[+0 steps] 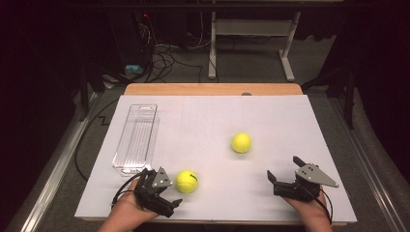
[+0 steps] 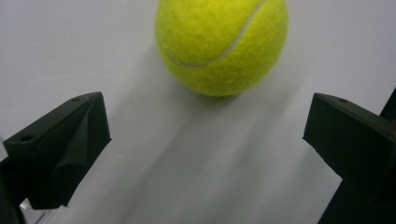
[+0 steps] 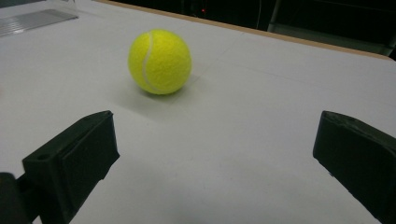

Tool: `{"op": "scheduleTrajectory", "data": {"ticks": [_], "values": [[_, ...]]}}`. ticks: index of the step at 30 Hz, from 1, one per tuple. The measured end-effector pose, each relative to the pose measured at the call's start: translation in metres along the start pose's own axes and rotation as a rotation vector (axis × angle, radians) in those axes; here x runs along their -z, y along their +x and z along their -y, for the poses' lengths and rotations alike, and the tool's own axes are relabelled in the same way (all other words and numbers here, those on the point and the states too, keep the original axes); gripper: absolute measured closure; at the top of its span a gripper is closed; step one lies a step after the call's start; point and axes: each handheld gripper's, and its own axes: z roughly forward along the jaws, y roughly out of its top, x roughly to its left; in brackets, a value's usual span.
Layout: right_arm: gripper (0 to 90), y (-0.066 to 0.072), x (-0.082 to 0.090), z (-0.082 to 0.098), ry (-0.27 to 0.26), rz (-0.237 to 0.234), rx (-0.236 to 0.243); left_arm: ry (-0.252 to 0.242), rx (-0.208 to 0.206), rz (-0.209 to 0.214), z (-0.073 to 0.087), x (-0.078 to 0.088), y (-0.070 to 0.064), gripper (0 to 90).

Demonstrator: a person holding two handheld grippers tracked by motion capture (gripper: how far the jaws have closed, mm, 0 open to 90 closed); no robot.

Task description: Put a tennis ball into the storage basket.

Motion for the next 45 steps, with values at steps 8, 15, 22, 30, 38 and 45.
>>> {"op": "scheduleTrajectory", "data": {"ticks": [8,15,22,30,38,45], "values": [[0.1,-0.004,0.005,0.001,-0.017,-0.006,-0.014,0.089,0.020,0.029,-0.009,0.002,0.000,1.5],[0.1,-0.005,0.007,0.000,-0.023,-0.003,-0.017,0.185,0.036,0.063,-0.019,-0.001,0.003,1.5],[0.1,-0.004,0.007,0.000,-0.023,-0.005,-0.015,0.246,0.035,0.053,-0.029,-0.003,0.004,1.5],[0.1,-0.004,0.007,0.000,-0.021,-0.009,-0.016,0.305,0.034,0.066,-0.038,-0.004,0.008,1.4],[0.1,-0.004,0.007,0.000,-0.020,-0.015,-0.015,0.332,0.042,0.081,-0.051,0.001,0.013,1.0],[0.1,-0.003,0.008,0.000,-0.021,-0.018,-0.017,0.343,0.044,0.098,-0.064,0.000,0.015,0.5]]}}
